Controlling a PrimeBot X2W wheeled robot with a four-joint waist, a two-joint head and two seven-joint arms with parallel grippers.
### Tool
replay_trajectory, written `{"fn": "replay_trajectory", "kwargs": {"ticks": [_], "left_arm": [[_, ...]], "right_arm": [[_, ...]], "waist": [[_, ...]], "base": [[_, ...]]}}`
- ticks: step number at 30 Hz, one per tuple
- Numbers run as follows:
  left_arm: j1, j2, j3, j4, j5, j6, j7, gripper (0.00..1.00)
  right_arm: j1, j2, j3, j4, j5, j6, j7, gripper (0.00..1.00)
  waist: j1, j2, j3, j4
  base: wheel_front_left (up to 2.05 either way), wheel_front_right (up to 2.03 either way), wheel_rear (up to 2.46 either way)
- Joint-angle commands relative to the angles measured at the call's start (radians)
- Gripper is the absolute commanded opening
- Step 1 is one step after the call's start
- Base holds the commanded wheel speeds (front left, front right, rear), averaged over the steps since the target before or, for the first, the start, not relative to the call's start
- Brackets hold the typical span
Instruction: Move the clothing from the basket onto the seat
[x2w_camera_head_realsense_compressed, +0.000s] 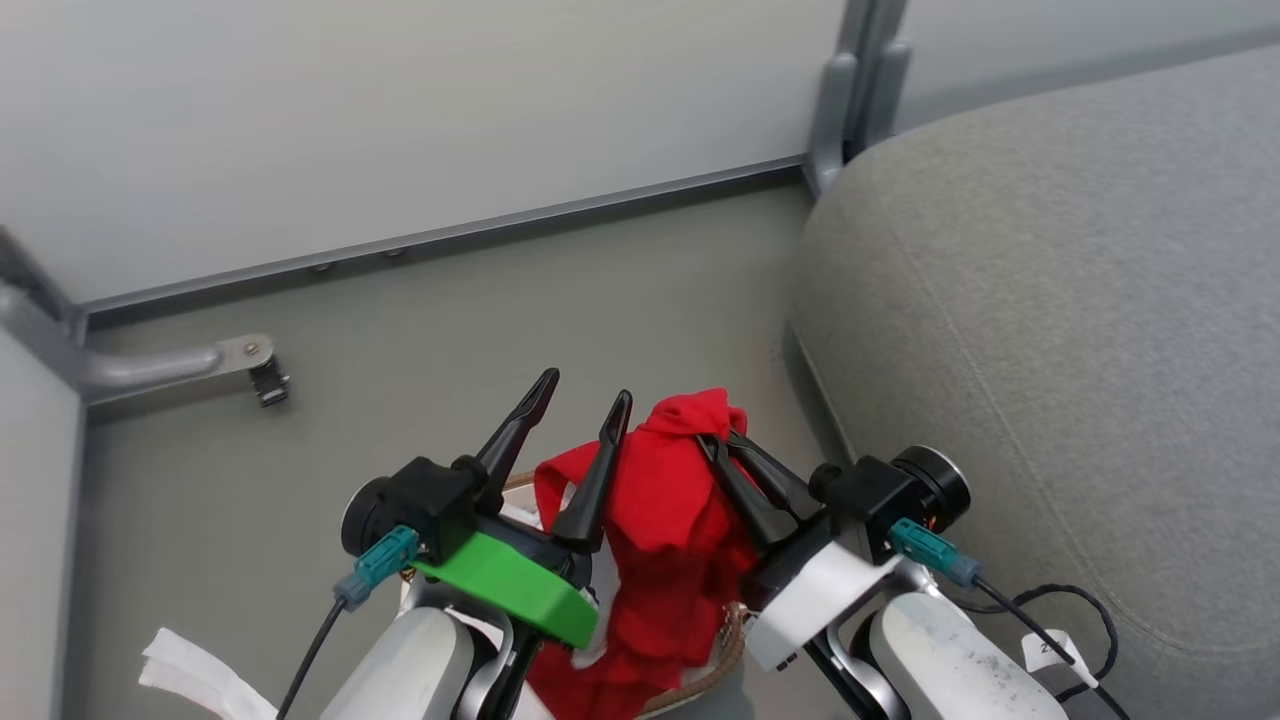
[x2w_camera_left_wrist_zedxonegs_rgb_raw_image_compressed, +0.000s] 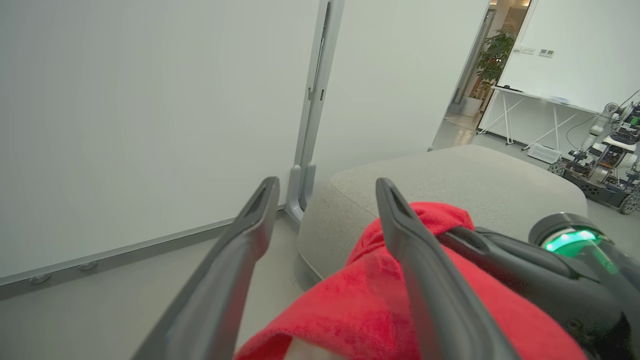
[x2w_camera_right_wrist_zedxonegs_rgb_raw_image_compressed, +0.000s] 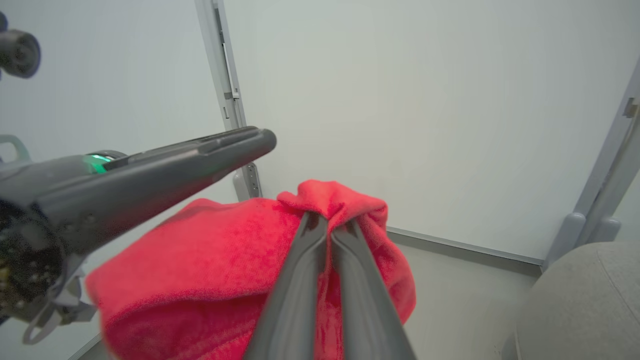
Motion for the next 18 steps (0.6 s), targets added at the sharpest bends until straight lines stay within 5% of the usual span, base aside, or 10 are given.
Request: {"fn": "replay_trajectory", "kwargs": {"ticks": [1, 9, 18], "left_arm": [[0.021, 0.007, 0.008, -0.004, 0.004, -0.003, 0.000, 1.00], [0.047, 0.025, 0.006, 0.008, 0.010, -0.003, 0.000, 1.00], [-0.001, 0.102, -0.038, -0.009, 0.006, -0.003, 0.000, 1.00]], "right_arm": [[0.016, -0.003, -0.008, -0.018, -0.008, -0.001, -0.002, 0.00], [0.028, -0.003, -0.080, -0.056, -0.005, -0.001, -0.002, 0.00], [-0.143, -0.003, -0.300, -0.022, -0.158, -0.001, -0.002, 0.00]], "waist": [[0.0000, -0.0001, 0.029, -0.203], [0.0000, -0.0001, 0.068, -0.347], [0.0000, -0.0001, 0.210, -0.286]], "base": [[0.00, 0.00, 0.00], [0.00, 0.00, 0.00], [0.00, 0.00, 0.00]]}}
